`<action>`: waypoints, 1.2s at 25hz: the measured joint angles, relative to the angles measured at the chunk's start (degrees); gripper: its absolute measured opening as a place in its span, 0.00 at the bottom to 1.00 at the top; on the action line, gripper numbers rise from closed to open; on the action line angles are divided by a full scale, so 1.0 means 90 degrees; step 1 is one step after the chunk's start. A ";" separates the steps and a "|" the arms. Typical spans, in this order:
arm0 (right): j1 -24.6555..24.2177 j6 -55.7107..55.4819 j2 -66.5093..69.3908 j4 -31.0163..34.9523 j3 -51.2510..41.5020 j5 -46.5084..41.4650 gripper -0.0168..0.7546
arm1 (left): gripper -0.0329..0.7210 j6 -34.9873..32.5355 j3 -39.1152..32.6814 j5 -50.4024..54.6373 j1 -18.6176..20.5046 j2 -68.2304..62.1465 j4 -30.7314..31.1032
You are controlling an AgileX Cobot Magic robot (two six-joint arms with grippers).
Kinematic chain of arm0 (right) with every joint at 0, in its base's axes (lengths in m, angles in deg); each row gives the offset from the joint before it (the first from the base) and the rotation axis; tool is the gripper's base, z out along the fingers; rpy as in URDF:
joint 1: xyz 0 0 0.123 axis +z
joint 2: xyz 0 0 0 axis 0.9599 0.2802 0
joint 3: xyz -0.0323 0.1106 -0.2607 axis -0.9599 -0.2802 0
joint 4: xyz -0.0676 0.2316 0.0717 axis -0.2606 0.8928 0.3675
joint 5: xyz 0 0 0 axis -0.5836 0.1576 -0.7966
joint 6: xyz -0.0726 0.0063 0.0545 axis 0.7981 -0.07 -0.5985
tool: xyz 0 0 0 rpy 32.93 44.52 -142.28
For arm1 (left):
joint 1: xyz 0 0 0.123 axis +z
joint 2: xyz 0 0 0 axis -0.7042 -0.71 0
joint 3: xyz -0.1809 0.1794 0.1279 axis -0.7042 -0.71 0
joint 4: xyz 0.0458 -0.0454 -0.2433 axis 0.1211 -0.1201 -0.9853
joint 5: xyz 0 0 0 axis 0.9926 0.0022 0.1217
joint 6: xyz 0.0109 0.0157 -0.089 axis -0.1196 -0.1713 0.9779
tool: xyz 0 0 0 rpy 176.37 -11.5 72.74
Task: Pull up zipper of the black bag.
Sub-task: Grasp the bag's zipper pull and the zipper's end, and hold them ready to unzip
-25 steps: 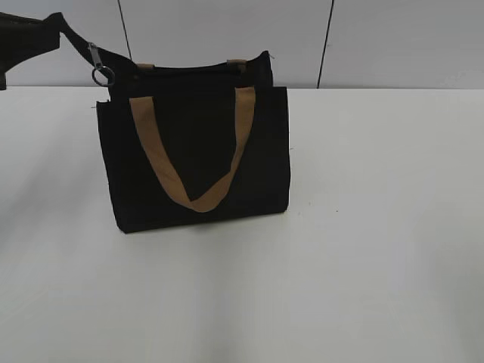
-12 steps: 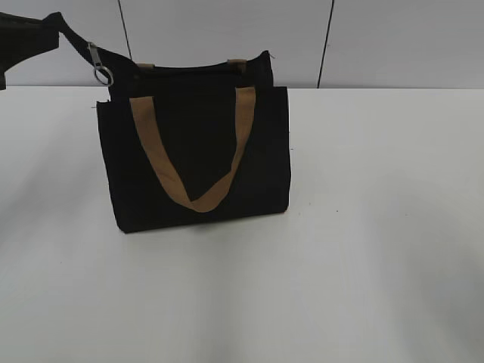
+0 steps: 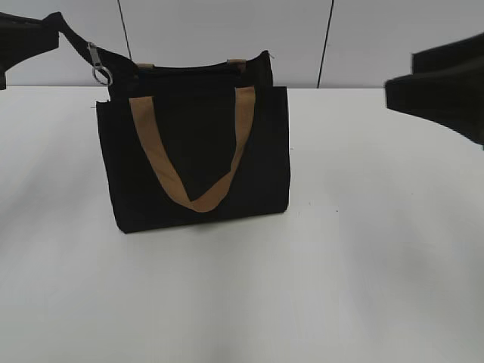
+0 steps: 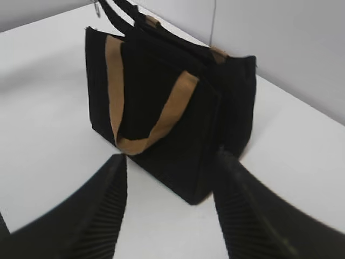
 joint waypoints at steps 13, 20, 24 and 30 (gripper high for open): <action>0.2745 0.0227 0.3810 0.0074 0.2768 0.1123 0.53 | 0.07 0.0000 0.0000 0.0025 0.0000 0.0000 -0.0014; 0.3374 0.0227 0.5264 0.0162 0.4127 0.1263 0.53 | 0.07 0.0000 0.0000 0.0025 0.0000 0.0000 -0.0014; 0.3607 0.0227 0.5887 0.0328 0.4796 0.1320 0.53 | 0.07 0.0000 0.0000 0.0025 0.0000 0.0000 -0.0014; 0.3782 0.0159 0.6501 0.0365 0.5451 0.1419 0.53 | 0.07 0.0000 0.0000 0.0025 0.0000 0.0000 -0.0014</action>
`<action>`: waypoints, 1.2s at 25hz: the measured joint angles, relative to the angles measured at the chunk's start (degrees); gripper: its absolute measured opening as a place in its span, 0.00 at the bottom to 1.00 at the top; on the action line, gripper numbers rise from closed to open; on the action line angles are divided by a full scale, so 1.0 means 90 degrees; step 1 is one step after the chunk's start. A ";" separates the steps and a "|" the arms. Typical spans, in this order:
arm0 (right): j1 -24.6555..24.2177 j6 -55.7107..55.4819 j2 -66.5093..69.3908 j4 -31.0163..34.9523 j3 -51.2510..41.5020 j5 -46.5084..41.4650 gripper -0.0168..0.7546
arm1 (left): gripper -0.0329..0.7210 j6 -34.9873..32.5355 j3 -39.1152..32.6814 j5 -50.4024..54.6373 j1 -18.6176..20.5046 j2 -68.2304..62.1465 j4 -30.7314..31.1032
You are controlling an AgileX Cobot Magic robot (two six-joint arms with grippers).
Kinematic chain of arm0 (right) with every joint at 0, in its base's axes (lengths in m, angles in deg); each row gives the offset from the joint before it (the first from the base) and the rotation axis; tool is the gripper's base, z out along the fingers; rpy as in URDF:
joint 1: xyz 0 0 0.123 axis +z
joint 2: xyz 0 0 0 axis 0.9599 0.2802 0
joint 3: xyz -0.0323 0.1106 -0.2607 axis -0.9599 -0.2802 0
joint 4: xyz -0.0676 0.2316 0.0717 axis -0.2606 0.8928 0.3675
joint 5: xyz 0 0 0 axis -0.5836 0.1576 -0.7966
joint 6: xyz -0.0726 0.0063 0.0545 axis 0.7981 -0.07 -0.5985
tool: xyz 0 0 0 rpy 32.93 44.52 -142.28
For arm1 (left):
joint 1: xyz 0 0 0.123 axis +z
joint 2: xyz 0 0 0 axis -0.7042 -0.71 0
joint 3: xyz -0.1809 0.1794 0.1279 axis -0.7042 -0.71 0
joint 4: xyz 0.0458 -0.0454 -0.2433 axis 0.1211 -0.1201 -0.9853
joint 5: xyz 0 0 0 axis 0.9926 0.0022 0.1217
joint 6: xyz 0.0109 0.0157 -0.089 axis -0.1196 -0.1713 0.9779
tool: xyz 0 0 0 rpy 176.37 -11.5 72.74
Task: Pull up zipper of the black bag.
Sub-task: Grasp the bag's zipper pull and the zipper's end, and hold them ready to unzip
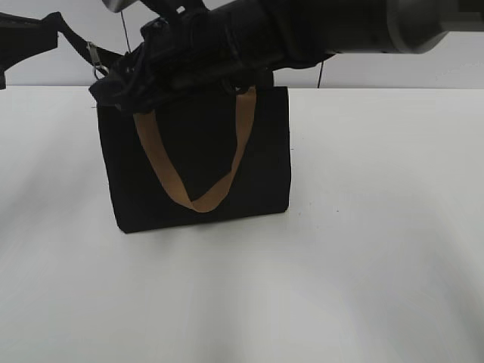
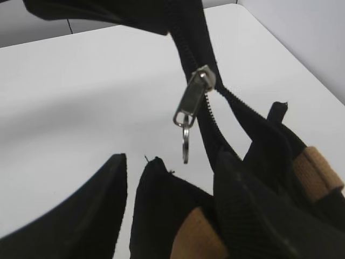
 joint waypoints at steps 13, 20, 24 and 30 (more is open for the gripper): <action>0.0194 -0.0073 0.0240 0.0308 0.0111 0.0293 0.53 | 0.07 0.0000 0.0000 0.0000 0.0000 0.0000 0.0000; 0.0194 -0.0112 0.0256 0.0747 0.0111 0.0607 0.43 | 0.07 0.0000 0.0000 0.0000 0.0000 0.0000 0.0000; 0.0194 -0.0112 0.0256 0.0818 0.0111 0.0632 0.34 | 0.07 0.0000 0.0000 0.0000 0.0000 0.0000 0.0000; 0.0194 -0.0112 0.0256 0.0826 0.0111 0.0644 0.20 | 0.07 0.0000 0.0000 0.0000 0.0000 0.0000 0.0000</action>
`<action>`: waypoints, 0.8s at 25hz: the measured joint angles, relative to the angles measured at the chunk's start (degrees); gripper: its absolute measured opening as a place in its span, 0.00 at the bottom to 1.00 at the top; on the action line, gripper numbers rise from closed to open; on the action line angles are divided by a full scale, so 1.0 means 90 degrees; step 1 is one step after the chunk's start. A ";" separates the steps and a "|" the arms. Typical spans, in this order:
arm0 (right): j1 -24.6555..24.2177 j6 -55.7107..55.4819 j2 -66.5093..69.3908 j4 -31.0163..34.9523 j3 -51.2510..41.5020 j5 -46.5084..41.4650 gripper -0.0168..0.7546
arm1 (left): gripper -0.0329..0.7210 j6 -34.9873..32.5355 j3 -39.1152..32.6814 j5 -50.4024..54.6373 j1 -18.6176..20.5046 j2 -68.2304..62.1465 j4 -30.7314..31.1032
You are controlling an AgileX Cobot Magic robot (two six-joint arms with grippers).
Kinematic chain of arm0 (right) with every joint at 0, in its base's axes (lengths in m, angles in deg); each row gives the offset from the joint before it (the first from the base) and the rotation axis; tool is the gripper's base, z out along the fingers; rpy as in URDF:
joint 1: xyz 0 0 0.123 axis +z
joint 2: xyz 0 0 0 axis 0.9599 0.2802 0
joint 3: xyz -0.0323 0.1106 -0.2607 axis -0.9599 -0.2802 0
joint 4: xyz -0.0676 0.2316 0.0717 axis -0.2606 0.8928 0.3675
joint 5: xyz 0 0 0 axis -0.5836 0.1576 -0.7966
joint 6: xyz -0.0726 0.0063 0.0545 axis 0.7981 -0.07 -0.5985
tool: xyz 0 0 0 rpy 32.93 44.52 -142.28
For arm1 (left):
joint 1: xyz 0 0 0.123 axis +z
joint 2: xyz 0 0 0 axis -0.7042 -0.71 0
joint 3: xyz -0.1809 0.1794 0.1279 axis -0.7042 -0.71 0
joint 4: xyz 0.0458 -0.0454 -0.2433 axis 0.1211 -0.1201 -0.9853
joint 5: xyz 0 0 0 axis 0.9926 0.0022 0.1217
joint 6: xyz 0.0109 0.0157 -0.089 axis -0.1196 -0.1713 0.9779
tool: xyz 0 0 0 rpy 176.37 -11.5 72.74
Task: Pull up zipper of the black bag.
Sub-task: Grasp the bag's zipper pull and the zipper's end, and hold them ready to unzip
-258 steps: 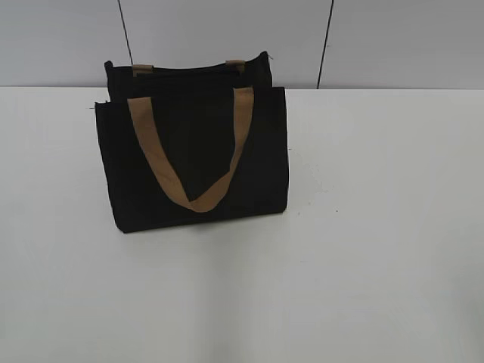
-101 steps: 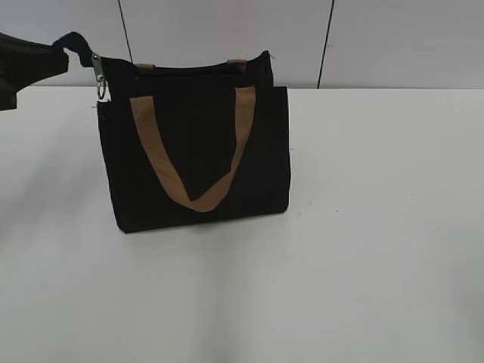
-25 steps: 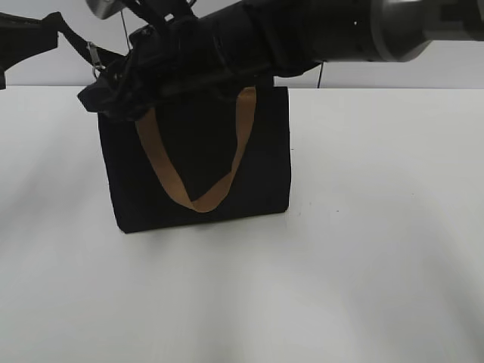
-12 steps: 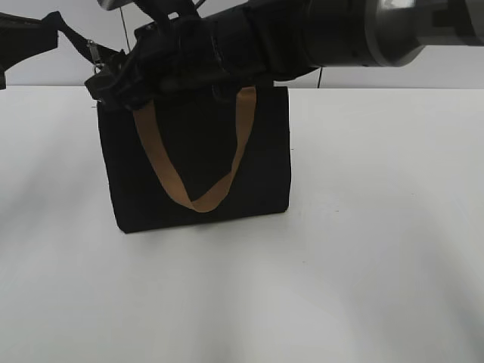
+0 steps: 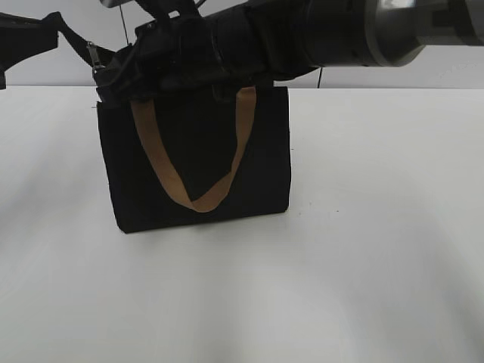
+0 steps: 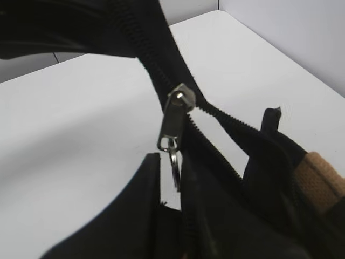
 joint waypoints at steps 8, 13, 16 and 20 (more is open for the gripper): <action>0.0000 -0.0122 -0.0014 0.0000 0.0000 0.0154 0.00 | 0.07 0.0000 0.0000 0.0000 0.0000 0.0027 0.0000; -0.0019 -0.0445 -0.0163 -0.0125 0.0002 0.0062 0.00 | 0.07 0.0000 0.0000 0.0073 0.0000 0.0214 0.0000; -0.0039 -0.0987 -0.0192 -0.0543 0.0007 0.0062 0.00 | 0.07 0.0000 0.0000 0.0174 0.0000 0.0299 0.0006; -0.0081 -0.2147 -0.0227 -0.1492 0.0023 -0.0042 0.00 | 0.07 0.0000 0.0000 0.0213 -0.0012 0.0404 0.0114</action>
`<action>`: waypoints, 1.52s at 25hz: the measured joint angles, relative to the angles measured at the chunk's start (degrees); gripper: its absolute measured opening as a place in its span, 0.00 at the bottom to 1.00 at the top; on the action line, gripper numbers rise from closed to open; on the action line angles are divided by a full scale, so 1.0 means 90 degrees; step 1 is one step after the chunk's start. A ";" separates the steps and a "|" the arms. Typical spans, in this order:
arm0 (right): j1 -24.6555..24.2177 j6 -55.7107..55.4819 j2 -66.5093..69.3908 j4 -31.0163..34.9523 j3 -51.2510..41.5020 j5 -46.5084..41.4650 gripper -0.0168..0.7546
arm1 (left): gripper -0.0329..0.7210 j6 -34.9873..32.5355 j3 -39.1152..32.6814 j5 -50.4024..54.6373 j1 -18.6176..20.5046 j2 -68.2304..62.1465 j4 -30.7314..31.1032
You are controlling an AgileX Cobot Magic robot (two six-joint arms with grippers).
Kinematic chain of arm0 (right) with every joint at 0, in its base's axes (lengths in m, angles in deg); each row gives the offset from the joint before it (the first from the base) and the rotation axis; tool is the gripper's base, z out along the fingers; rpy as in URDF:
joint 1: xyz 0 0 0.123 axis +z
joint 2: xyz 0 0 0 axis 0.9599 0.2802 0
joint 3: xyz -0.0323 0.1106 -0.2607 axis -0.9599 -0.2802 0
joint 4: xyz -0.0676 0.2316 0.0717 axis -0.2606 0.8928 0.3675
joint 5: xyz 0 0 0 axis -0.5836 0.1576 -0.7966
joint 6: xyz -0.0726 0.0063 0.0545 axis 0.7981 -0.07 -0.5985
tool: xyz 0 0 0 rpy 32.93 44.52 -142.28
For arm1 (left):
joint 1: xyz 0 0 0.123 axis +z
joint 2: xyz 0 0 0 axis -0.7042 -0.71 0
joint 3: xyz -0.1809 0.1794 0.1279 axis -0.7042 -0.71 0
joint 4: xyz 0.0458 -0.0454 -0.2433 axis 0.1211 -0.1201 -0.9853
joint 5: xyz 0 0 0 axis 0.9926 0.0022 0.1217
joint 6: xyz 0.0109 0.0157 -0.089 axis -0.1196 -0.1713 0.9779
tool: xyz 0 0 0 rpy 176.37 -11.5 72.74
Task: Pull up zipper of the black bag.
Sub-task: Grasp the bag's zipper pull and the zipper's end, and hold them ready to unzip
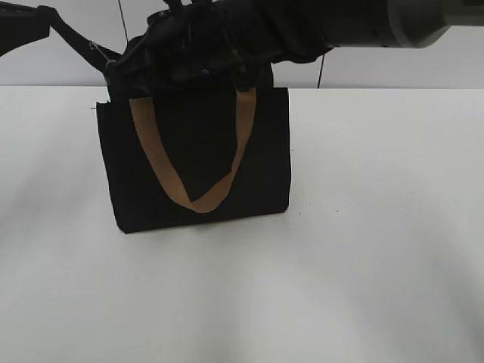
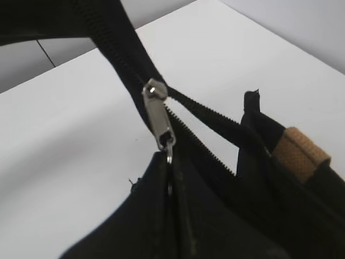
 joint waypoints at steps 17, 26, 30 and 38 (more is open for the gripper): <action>-0.0510 -0.2248 -0.0398 -0.2025 0.0034 -0.0573 0.00 | 0.07 0.0083 0.0000 0.0018 -0.0005 0.0029 0.0066; -0.0663 -0.2388 -0.0398 -0.2369 0.0034 -0.0888 0.00 | 0.07 0.0095 0.0000 0.0037 -0.0005 0.0029 0.0033; -0.0694 -0.2435 -0.0445 -0.2596 0.0034 -0.0944 0.00 | 0.07 0.0095 0.0000 0.0044 -0.0005 0.0029 0.0020; -0.0694 -0.3254 -0.0471 -0.3777 0.0034 -0.1081 0.00 | 0.07 0.0095 0.0000 0.0078 -0.0005 0.0029 -0.0076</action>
